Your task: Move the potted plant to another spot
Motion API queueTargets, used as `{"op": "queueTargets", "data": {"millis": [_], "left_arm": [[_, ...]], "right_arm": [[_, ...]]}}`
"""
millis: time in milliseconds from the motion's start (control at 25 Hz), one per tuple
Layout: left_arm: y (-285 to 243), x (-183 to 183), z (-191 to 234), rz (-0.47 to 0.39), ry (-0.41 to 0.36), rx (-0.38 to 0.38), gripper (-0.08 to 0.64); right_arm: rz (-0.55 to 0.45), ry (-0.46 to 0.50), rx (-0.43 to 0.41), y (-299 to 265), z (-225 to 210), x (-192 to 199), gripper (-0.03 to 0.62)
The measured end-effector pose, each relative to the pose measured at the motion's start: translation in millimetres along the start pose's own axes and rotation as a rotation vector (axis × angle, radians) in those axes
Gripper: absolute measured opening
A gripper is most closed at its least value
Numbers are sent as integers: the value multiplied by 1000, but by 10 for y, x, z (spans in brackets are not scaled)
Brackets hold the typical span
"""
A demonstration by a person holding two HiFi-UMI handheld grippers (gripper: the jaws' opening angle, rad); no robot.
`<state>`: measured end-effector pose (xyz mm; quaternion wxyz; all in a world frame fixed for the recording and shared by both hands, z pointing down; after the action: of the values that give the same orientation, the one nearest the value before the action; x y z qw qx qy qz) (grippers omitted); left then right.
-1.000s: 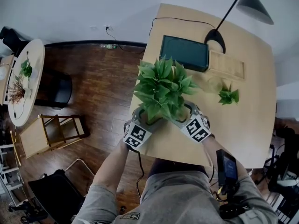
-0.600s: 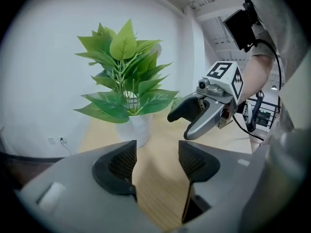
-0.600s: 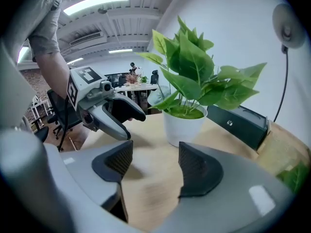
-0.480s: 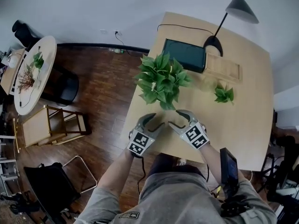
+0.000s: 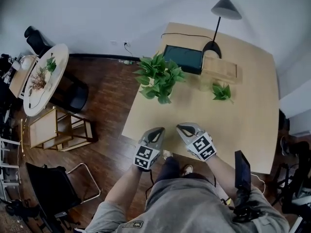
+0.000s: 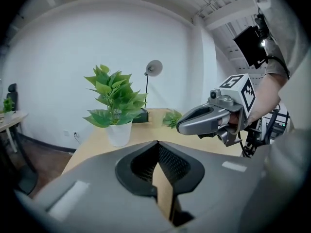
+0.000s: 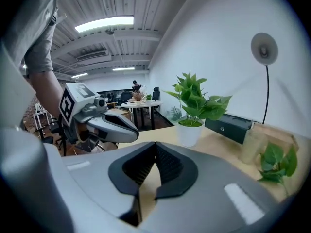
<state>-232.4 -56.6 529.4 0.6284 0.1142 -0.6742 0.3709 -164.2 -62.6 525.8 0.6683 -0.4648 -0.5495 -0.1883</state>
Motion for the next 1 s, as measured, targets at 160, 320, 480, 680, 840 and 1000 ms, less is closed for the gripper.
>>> {"op": "queueTargets", "data": {"millis": [160,320,480,680,840,1000], "left_arm": [[113,-45,-229,-19,2,-22,2],[256,-79,-424,-42,22,-50,2],[439,-155,-646,-77,69,-65,2],[630,-199,-959,-109,111,2,2],[666,-186,-1142,-106,131,82,2],[744,-140,-1275,-88,142,144,2]], "right_arm": [[-23,17,-11,219,146,-17,6],[-56,23,-19,439,296,-47,6],[-84,16,-29,689,462,-46,6],[-95,-33,2,973,655,31,6],[-99,-80,68,1197,733,99,7],[-119,-139,126,1331,865,115,6]]}}
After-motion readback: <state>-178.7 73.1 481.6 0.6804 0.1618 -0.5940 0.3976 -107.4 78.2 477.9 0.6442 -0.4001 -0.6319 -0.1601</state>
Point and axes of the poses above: the fingertips, and each gripper's own axes: y backward along the fingers, z to its left, x out of its underside, the point moved 1 cm from there along y, backward along the fingers, and after that the axes turned 1 degree about -z, right-handed, at the moved point
